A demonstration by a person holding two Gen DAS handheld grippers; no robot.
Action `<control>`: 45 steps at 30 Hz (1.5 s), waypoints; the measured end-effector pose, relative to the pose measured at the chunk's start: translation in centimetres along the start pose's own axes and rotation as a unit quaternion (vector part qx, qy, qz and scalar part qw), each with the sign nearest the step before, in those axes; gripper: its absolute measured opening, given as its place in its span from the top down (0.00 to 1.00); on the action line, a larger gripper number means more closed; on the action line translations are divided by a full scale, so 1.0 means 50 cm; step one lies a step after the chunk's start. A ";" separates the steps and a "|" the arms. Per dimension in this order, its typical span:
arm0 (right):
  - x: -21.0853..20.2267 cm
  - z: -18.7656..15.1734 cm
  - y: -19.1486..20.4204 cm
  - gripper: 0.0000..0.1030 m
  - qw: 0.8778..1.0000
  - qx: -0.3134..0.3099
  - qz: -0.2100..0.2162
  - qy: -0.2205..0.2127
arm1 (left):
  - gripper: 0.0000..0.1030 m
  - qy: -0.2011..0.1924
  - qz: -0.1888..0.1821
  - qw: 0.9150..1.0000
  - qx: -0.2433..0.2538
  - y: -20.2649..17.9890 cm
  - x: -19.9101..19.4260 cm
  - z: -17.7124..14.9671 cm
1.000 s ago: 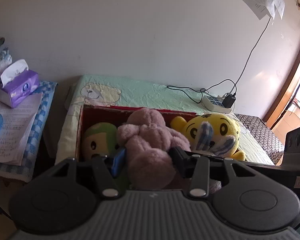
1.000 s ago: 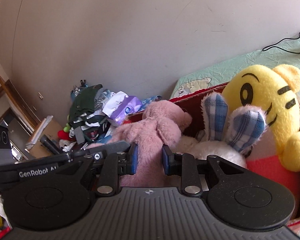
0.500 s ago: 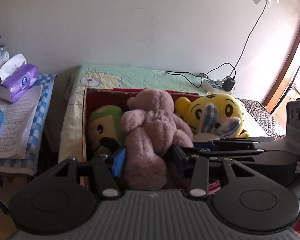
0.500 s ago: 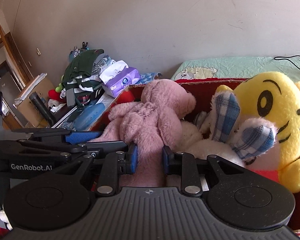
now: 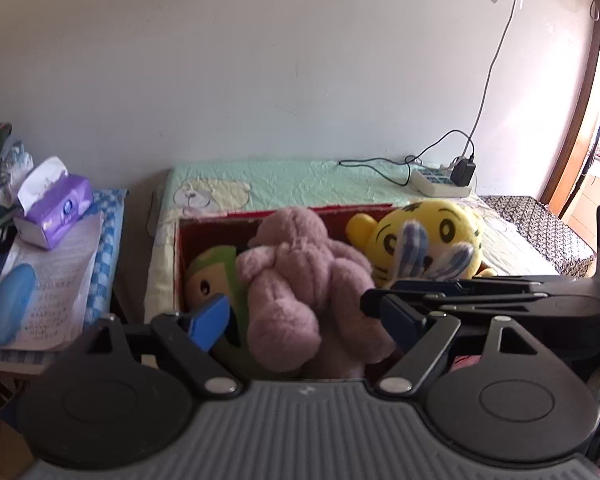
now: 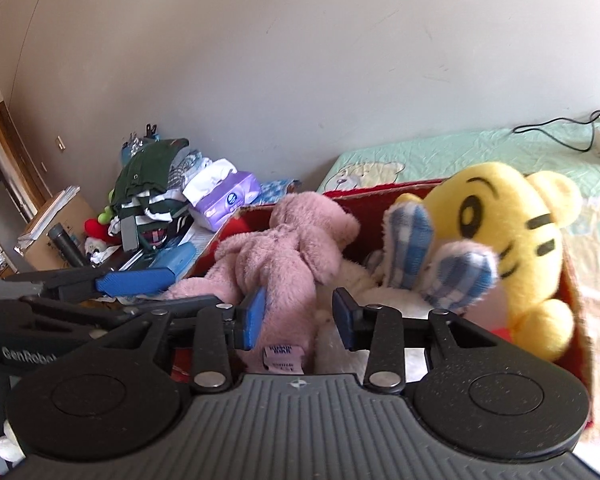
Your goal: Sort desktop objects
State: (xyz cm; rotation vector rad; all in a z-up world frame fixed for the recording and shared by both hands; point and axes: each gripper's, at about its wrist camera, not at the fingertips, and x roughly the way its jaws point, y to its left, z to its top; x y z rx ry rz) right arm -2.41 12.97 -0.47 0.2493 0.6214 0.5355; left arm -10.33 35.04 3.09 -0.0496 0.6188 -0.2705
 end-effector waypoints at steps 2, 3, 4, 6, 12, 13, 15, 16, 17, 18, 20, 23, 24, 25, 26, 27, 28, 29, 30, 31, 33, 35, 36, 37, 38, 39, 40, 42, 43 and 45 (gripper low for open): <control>-0.014 0.000 0.003 0.59 1.000 -0.001 -0.010 -0.007 | 0.17 -0.010 0.001 1.000 0.010 -0.011 -0.012 0.006; -0.022 0.000 0.003 0.59 1.000 0.000 -0.013 -0.010 | 0.16 -0.015 0.001 1.000 0.013 -0.016 -0.017 0.008; -0.030 0.000 0.002 0.57 1.000 0.004 -0.016 -0.014 | 0.15 -0.018 -0.001 1.000 0.017 -0.021 -0.020 0.011; -0.044 0.002 -0.004 0.53 0.999 0.017 -0.026 -0.020 | 0.15 -0.017 -0.001 1.000 0.023 -0.034 -0.021 0.014; -0.092 0.008 -0.040 0.53 0.995 0.071 -0.066 -0.038 | 0.14 0.003 0.023 0.999 0.024 -0.081 -0.009 0.017; -0.100 0.009 -0.045 0.53 0.994 0.075 -0.070 -0.041 | 0.13 0.003 0.029 0.999 0.023 -0.090 -0.011 0.016; -0.115 0.009 -0.057 0.53 0.993 0.078 -0.079 -0.044 | 0.03 -0.001 0.047 0.999 0.022 -0.110 -0.016 0.015; -0.121 0.009 -0.064 0.53 0.992 0.079 -0.088 -0.042 | 0.01 -0.003 0.059 0.998 0.022 -0.121 -0.018 0.015; -0.124 0.010 -0.071 0.53 0.992 0.080 -0.095 -0.038 | 0.01 -0.004 0.071 0.997 0.021 -0.133 -0.018 0.016; -0.129 0.009 -0.079 0.53 0.991 0.082 -0.103 -0.035 | 0.01 -0.003 0.080 0.997 0.022 -0.147 -0.017 0.017; -0.144 0.007 -0.098 0.53 0.989 0.085 -0.114 -0.031 | 0.01 0.007 0.098 0.995 0.023 -0.177 -0.008 0.021; -0.176 0.000 -0.137 0.53 0.986 0.091 -0.139 -0.021 | 0.01 0.036 0.109 0.993 0.026 -0.228 0.016 0.023; -0.183 -0.002 -0.150 0.53 0.984 0.094 -0.150 -0.014 | 0.01 0.042 0.115 0.992 0.024 -0.247 0.025 0.023; -0.191 -0.006 -0.164 0.52 0.982 0.096 -0.162 -0.006 | 0.01 0.046 0.120 0.991 0.021 -0.266 0.032 0.022; -0.200 -0.009 -0.177 0.52 0.981 0.096 -0.171 0.002 | 0.01 0.050 0.120 0.991 0.018 -0.285 0.038 0.020; -0.210 -0.014 -0.190 0.52 0.979 0.097 -0.179 0.009 | 0.01 0.055 0.117 0.991 0.016 -0.302 0.044 0.019; -0.219 -0.018 -0.203 0.51 0.977 0.097 -0.187 0.015 | 0.01 0.061 0.114 0.992 0.014 -0.323 0.049 0.016; -0.228 -0.024 -0.216 0.50 0.976 0.097 -0.195 0.022 | 0.01 0.067 0.111 0.991 0.014 -0.343 0.056 0.013; -0.236 -0.029 -0.226 0.50 0.975 0.097 -0.200 0.027 | 0.01 0.073 0.109 0.991 0.017 -0.361 0.063 0.010; -0.246 -0.035 -0.238 0.48 0.973 0.097 -0.206 0.033 | 0.01 0.077 0.108 0.991 0.020 -0.383 0.067 0.006; -0.261 -0.041 -0.256 0.47 0.972 0.098 -0.212 0.040 | 0.01 0.084 0.106 0.991 0.025 -0.422 0.076 0.001; -0.274 -0.044 -0.268 0.47 0.972 0.093 -0.212 0.044 | 0.01 0.090 0.103 0.990 0.029 -0.459 0.083 -0.005; -0.281 -0.044 -0.273 0.46 0.972 0.089 -0.211 0.044 | 0.01 0.093 0.102 0.990 0.030 -0.472 0.086 -0.008; -0.287 -0.045 -0.277 0.45 0.973 0.086 -0.209 0.044 | 0.01 0.098 0.104 0.989 0.030 -0.484 0.090 -0.012; -0.293 -0.045 -0.280 0.44 0.974 0.083 -0.208 0.043 | 0.01 0.103 0.107 0.988 0.028 -0.497 0.094 -0.016; -0.299 -0.047 -0.283 0.44 0.974 0.081 -0.208 0.042 | 0.01 0.109 0.111 0.988 0.025 -0.504 0.098 -0.019; -0.302 -0.047 -0.289 0.42 0.973 0.080 -0.213 0.044 | 0.01 0.114 0.114 0.987 0.021 -0.509 0.100 -0.021; -0.306 -0.049 -0.298 0.40 0.972 0.081 -0.215 0.050 | 0.01 0.127 0.119 0.985 0.013 -0.514 0.103 -0.027; -0.309 -0.050 -0.304 0.40 0.973 0.083 -0.209 0.051 | 0.01 0.130 0.123 0.984 0.009 -0.515 0.103 -0.031; -0.311 -0.051 -0.307 0.39 0.974 0.083 -0.205 0.051 | 0.01 0.136 0.131 0.982 0.004 -0.513 0.102 -0.035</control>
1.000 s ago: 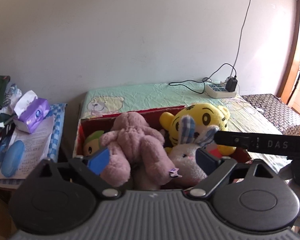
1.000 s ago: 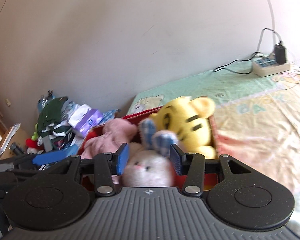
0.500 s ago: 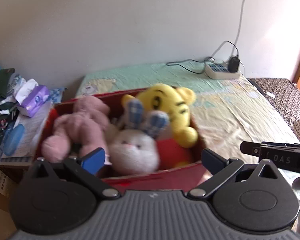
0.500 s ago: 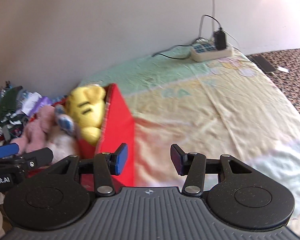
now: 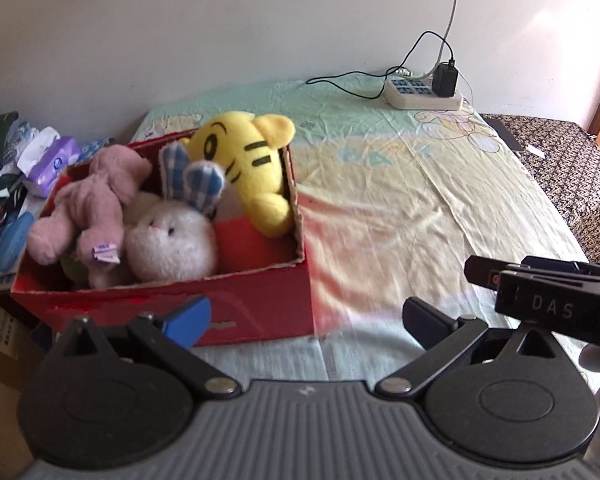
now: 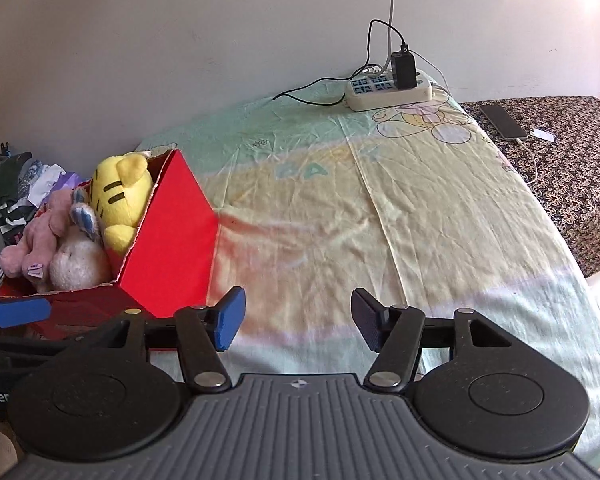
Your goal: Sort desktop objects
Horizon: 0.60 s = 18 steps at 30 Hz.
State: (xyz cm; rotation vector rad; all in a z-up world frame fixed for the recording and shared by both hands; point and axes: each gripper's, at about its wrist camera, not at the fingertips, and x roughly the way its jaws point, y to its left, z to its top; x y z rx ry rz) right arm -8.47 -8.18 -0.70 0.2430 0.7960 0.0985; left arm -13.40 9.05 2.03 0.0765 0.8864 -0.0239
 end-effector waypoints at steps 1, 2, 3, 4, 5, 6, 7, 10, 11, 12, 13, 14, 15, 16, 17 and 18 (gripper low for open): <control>0.000 0.001 0.002 0.39 1.000 -0.003 -0.001 0.000 | 0.01 0.003 0.003 1.000 -0.003 0.002 0.000 -0.002; -0.001 0.002 0.004 0.37 1.000 -0.004 -0.002 0.000 | 0.01 0.006 0.004 1.000 -0.007 0.007 0.001 -0.002; -0.003 0.002 0.006 0.36 1.000 -0.005 -0.002 0.000 | 0.01 0.008 0.003 1.000 -0.011 0.012 0.000 -0.001; -0.007 0.002 0.009 0.34 1.000 -0.005 -0.002 -0.002 | 0.01 0.008 0.003 1.000 -0.014 0.018 -0.002 0.002; -0.011 0.003 0.012 0.32 1.000 -0.005 -0.002 -0.006 | 0.01 0.006 0.004 1.000 -0.017 0.025 -0.005 0.005; -0.015 0.003 0.016 0.31 1.000 -0.005 -0.002 -0.010 | 0.01 0.004 0.004 1.000 -0.018 0.032 -0.010 0.007; -0.019 0.004 0.022 0.31 1.000 -0.006 -0.004 -0.015 | 0.01 0.002 0.003 1.000 -0.018 0.040 -0.013 0.009; -0.022 0.009 0.042 0.30 1.000 -0.004 -0.013 -0.024 | 0.01 0.002 0.005 1.000 -0.011 0.066 -0.019 0.013; -0.022 0.009 0.051 0.30 1.000 -0.001 -0.015 -0.025 | 0.01 0.000 0.007 1.000 -0.009 0.077 -0.023 0.012; -0.022 0.009 0.060 0.30 1.000 0.001 -0.017 -0.026 | 0.01 -0.003 0.009 1.000 -0.007 0.090 -0.026 0.012; -0.023 0.008 0.070 0.30 0.999 0.003 -0.019 -0.027 | 0.01 -0.005 0.011 1.000 -0.006 0.103 -0.029 0.011; -0.023 0.008 0.082 0.30 0.999 0.003 -0.022 -0.027 | 0.01 -0.006 0.012 1.000 -0.005 0.116 -0.031 0.010; -0.023 0.007 0.095 0.30 0.999 0.002 -0.025 -0.027 | 0.01 -0.007 0.013 1.000 -0.006 0.132 -0.032 0.009; -0.023 0.006 0.109 0.30 0.999 0.000 -0.028 -0.027 | 0.01 -0.006 0.014 1.000 -0.010 0.148 -0.031 0.008; -0.022 0.005 0.123 0.30 0.999 -0.001 -0.031 -0.027 | 0.01 -0.006 0.014 1.000 -0.014 0.165 -0.031 0.006; -0.022 0.005 0.136 0.30 0.999 0.000 -0.034 -0.027 | 0.01 -0.005 0.012 1.000 -0.017 0.180 -0.029 0.005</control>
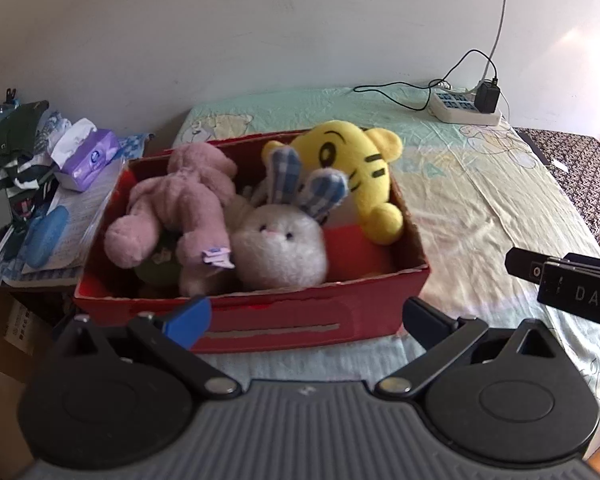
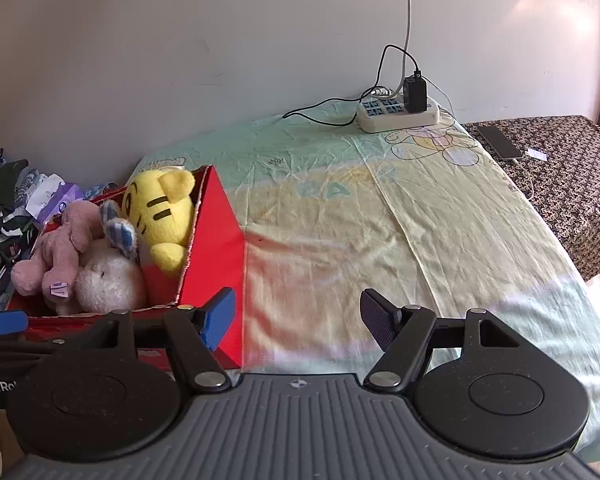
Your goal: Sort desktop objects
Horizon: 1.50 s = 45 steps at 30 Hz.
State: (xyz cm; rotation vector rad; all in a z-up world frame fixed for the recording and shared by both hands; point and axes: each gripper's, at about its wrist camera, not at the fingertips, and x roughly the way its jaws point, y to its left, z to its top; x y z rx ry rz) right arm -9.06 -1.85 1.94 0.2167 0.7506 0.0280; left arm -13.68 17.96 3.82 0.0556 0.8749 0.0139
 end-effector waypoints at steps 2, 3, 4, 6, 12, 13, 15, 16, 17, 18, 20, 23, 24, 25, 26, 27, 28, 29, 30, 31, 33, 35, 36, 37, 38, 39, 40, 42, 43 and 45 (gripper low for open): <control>-0.001 -0.002 0.027 0.30 1.000 0.002 -0.003 0.004 | 0.01 0.004 0.000 1.000 -0.008 0.031 0.004 -0.001; 0.000 -0.003 0.039 0.30 1.000 0.001 -0.004 0.006 | 0.01 0.005 0.001 1.000 -0.013 0.045 0.005 -0.002; 0.001 -0.004 0.052 0.30 1.000 -0.003 -0.006 0.010 | 0.01 0.005 0.000 1.000 -0.017 0.058 0.005 -0.003; 0.001 -0.005 0.079 0.30 1.000 -0.014 -0.012 0.013 | 0.01 0.006 0.000 1.000 -0.022 0.082 0.006 -0.006; -0.002 0.003 0.130 0.27 0.999 -0.026 -0.035 0.022 | 0.01 0.016 0.022 0.999 -0.028 0.129 0.019 -0.001; 0.000 0.006 0.136 0.26 0.999 -0.026 -0.038 0.025 | 0.01 0.015 0.027 0.999 -0.027 0.135 0.019 0.001; -0.001 0.013 0.149 0.26 0.998 -0.028 -0.042 0.028 | 0.01 0.011 0.034 0.999 -0.026 0.144 0.017 0.007; -0.001 0.015 0.156 0.26 0.998 -0.032 -0.044 0.029 | 0.01 0.009 0.036 0.999 -0.026 0.150 0.015 0.010; -0.001 0.019 0.164 0.26 0.998 -0.037 -0.046 0.030 | 0.01 0.008 0.037 0.999 -0.027 0.157 0.015 0.013; -0.002 0.022 0.172 0.26 0.997 -0.043 -0.048 0.031 | 0.01 0.007 0.038 0.999 -0.028 0.163 0.013 0.016; -0.002 0.029 0.186 0.25 0.997 -0.053 -0.051 0.030 | 0.01 0.006 0.050 0.998 -0.031 0.175 0.013 0.022; 0.001 0.041 0.205 0.21 0.996 -0.062 -0.054 0.029 | 0.01 0.011 0.068 0.997 -0.032 0.192 0.017 0.026; 0.002 0.044 0.211 0.21 0.996 -0.066 -0.055 0.030 | 0.01 0.013 0.071 0.997 -0.035 0.200 0.018 0.027; 0.004 0.046 0.219 0.20 0.996 -0.070 -0.055 0.030 | 0.01 0.014 0.074 0.996 -0.040 0.208 0.019 0.028; 0.007 0.048 0.226 0.20 0.995 -0.075 -0.055 0.030 | 0.01 0.015 0.076 0.996 -0.044 0.215 0.021 0.029; 0.010 0.049 0.233 0.19 0.995 -0.078 -0.053 0.030 | 0.01 0.017 0.077 0.996 -0.046 0.221 0.023 0.028; 0.013 0.049 0.241 0.19 0.995 -0.081 -0.049 0.030 | 0.01 0.019 0.080 0.995 -0.049 0.226 0.025 0.028; 0.016 0.049 0.248 0.19 0.995 -0.084 -0.045 0.031 | 0.01 0.022 0.082 0.995 -0.051 0.231 0.028 0.028; 0.021 0.048 0.255 0.19 0.995 -0.087 -0.042 0.034 | 0.01 0.025 0.084 0.995 -0.052 0.233 0.029 0.026; 0.025 0.047 0.264 0.19 0.994 -0.091 -0.039 0.038 | 0.01 0.027 0.084 0.995 -0.054 0.236 0.030 0.024; 0.035 0.044 0.279 0.19 0.993 -0.103 -0.034 0.047 | 0.01 0.033 0.089 0.994 -0.055 0.241 0.034 0.021; 0.042 0.042 0.292 0.19 0.992 -0.113 -0.030 0.054 | 0.01 0.037 0.094 0.993 -0.059 0.246 0.038 0.018; 0.044 0.042 0.296 0.19 0.992 -0.114 -0.028 0.054 | 0.01 0.039 0.096 0.993 -0.061 0.249 0.040 0.017; 0.045 0.042 0.299 0.19 0.992 -0.113 -0.025 0.054 | 0.01 0.041 0.097 0.992 -0.063 0.251 0.041 0.015; 0.046 0.043 0.301 0.19 0.992 -0.112 -0.022 0.054 | 0.01 0.043 0.098 0.992 -0.065 0.254 0.042 0.015; 0.048 0.043 0.302 0.19 0.992 -0.111 -0.020 0.054 | 0.01 0.043 0.100 0.992 -0.066 0.255 0.043 0.015; 0.050 0.044 0.303 0.19 0.992 -0.109 -0.020 0.054 | 0.01 0.043 0.103 0.992 -0.066 0.256 0.044 0.015; 0.053 0.044 0.304 0.19 0.993 -0.106 -0.020 0.054 | 0.01 0.043 0.107 0.991 -0.067 0.257 0.044 0.015; 0.055 0.045 0.304 0.19 0.993 -0.104 -0.020 0.054 | 0.01 0.044 0.108 0.991 -0.068 0.259 0.046 0.015; 0.058 0.045 0.305 0.19 0.993 -0.099 -0.023 0.054 | 0.01 0.046 0.110 0.991 -0.068 0.262 0.050 0.017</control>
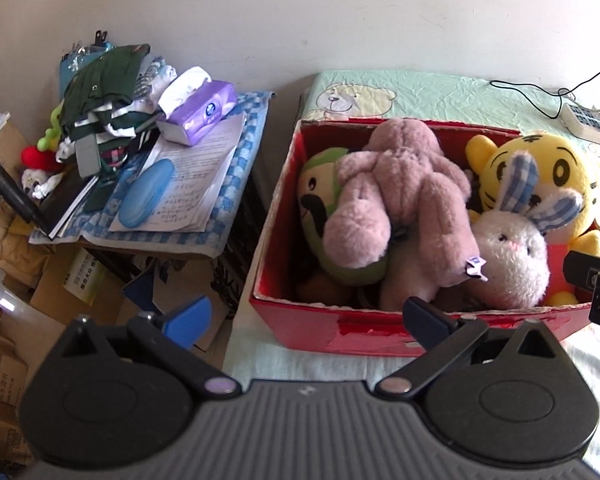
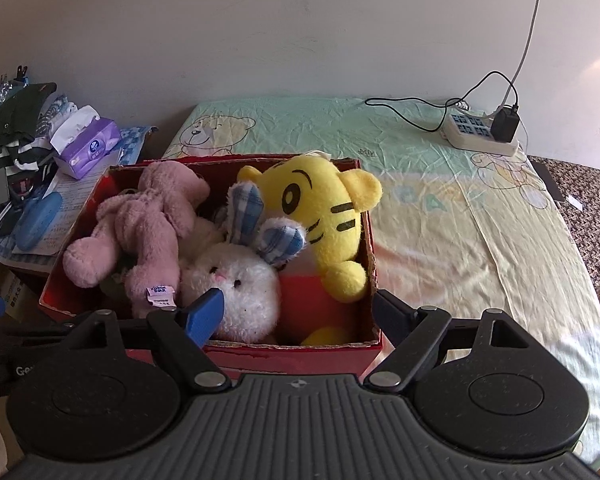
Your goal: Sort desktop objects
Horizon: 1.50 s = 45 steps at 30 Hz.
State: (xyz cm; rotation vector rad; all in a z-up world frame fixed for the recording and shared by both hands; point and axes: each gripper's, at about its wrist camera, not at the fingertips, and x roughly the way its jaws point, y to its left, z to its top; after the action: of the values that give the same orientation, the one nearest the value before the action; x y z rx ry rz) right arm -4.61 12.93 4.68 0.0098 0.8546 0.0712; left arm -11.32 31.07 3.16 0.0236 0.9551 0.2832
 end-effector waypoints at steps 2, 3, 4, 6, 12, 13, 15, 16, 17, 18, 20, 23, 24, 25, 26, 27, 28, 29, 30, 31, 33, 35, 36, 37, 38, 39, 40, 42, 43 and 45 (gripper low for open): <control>0.004 0.001 0.002 0.18 1.000 0.004 -0.005 0.003 | 0.01 0.000 -0.001 1.000 0.000 0.002 0.003 0.002; 0.007 0.002 0.003 0.18 1.000 0.005 -0.007 0.006 | 0.01 0.000 -0.003 1.000 0.001 0.002 0.004 0.004; 0.010 0.004 0.003 0.19 1.000 0.006 -0.009 0.011 | 0.01 -0.001 -0.004 1.000 0.001 0.003 0.003 0.006; 0.013 0.007 0.004 0.19 1.000 0.009 -0.013 0.017 | 0.01 -0.005 -0.006 1.000 0.002 0.002 0.002 0.010; 0.012 0.009 -0.001 0.18 1.000 0.022 -0.013 0.012 | 0.01 0.000 -0.008 1.000 0.014 -0.010 0.010 0.020; 0.012 0.010 -0.002 0.18 1.000 0.026 -0.012 0.011 | 0.01 0.002 -0.009 1.000 0.014 -0.011 0.012 0.022; 0.012 0.010 -0.002 0.19 0.999 0.029 -0.016 0.007 | 0.01 0.002 -0.011 1.000 0.015 -0.013 0.012 0.023; 0.012 0.011 -0.002 0.18 0.999 0.029 -0.018 0.005 | 0.01 0.002 -0.011 1.000 0.016 -0.015 0.011 0.024; 0.012 0.011 -0.003 0.18 0.999 0.030 -0.018 0.004 | 0.01 0.001 -0.012 1.000 0.017 -0.016 0.012 0.023; 0.012 0.012 -0.005 0.18 0.999 0.032 -0.015 0.004 | 0.01 0.000 -0.015 1.000 0.019 -0.017 0.012 0.023; 0.011 0.011 -0.007 0.18 0.999 0.037 -0.013 0.003 | 0.01 0.002 -0.016 1.000 0.021 -0.018 0.012 0.023; 0.012 0.011 -0.006 0.18 0.999 0.038 -0.013 0.003 | 0.01 0.003 -0.023 1.000 0.020 -0.019 0.011 0.019; 0.012 0.010 -0.005 0.18 0.999 0.038 -0.013 0.004 | 0.01 0.002 -0.027 0.999 0.018 -0.018 0.009 0.018; 0.011 0.009 -0.003 0.18 0.999 0.037 -0.012 0.004 | 0.01 0.001 -0.029 0.999 0.017 -0.017 0.008 0.016; 0.010 0.009 -0.001 0.18 0.999 0.036 -0.011 0.004 | 0.01 -0.001 -0.028 0.999 0.018 -0.018 0.006 0.015; 0.010 0.008 0.000 0.18 0.999 0.035 -0.011 0.003 | 0.01 -0.003 -0.026 0.999 0.019 -0.018 0.005 0.013; 0.009 0.008 0.002 0.18 0.999 0.034 -0.011 0.002 | 0.01 -0.005 -0.023 1.000 0.021 -0.019 0.004 0.010; 0.008 0.007 0.004 0.18 0.999 0.032 -0.011 0.001 | 0.01 -0.006 -0.021 1.000 0.021 -0.020 0.003 0.009; 0.008 0.006 0.006 0.18 0.999 0.031 -0.011 0.001 | 0.01 -0.006 -0.021 1.000 0.021 -0.019 0.003 0.008; 0.008 0.005 0.008 0.18 1.000 0.029 -0.010 0.001 | 0.01 -0.004 -0.023 1.000 0.020 -0.017 0.004 0.007; 0.010 0.004 0.011 0.18 1.000 0.026 -0.008 0.004 | 0.01 -0.001 -0.025 1.000 0.018 -0.015 0.005 0.007; 0.010 0.001 0.014 0.18 1.000 0.024 -0.008 0.006 | 0.01 0.000 -0.024 1.000 0.014 -0.011 0.006 0.007; 0.011 0.001 0.015 0.18 1.000 0.022 -0.009 0.007 | 0.01 0.000 -0.024 1.000 0.011 -0.008 0.007 0.007; 0.010 -0.001 0.017 0.18 1.000 0.020 -0.010 0.007 | 0.01 0.001 -0.025 1.000 0.008 -0.004 0.009 0.009; 0.010 -0.002 0.017 0.18 1.000 0.019 -0.012 0.007 | 0.01 0.001 -0.027 1.000 0.004 0.000 0.009 0.010; 0.011 -0.002 0.016 0.18 1.000 0.019 -0.013 0.007 | 0.01 0.002 -0.030 1.000 0.000 0.004 0.009 0.011; 0.011 -0.002 0.015 0.18 1.000 0.020 -0.014 0.008 | 0.01 0.002 -0.032 0.999 -0.003 0.007 0.010 0.011; 0.011 -0.003 0.013 0.18 1.000 0.023 -0.014 0.009 | 0.01 0.003 -0.035 0.999 -0.005 0.009 0.010 0.010; 0.011 -0.003 0.013 0.18 1.000 0.023 -0.015 0.009 | 0.01 0.005 -0.037 0.999 -0.007 0.008 0.011 0.009; 0.012 -0.004 0.014 0.18 1.000 0.021 -0.015 0.009 | 0.01 0.012 -0.047 0.999 -0.010 0.010 0.015 0.009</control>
State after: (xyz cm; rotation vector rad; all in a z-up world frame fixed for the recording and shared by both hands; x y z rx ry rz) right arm -4.43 13.64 4.13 0.0356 0.8740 0.0257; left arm -10.63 31.78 2.89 -0.0431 0.9734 0.2055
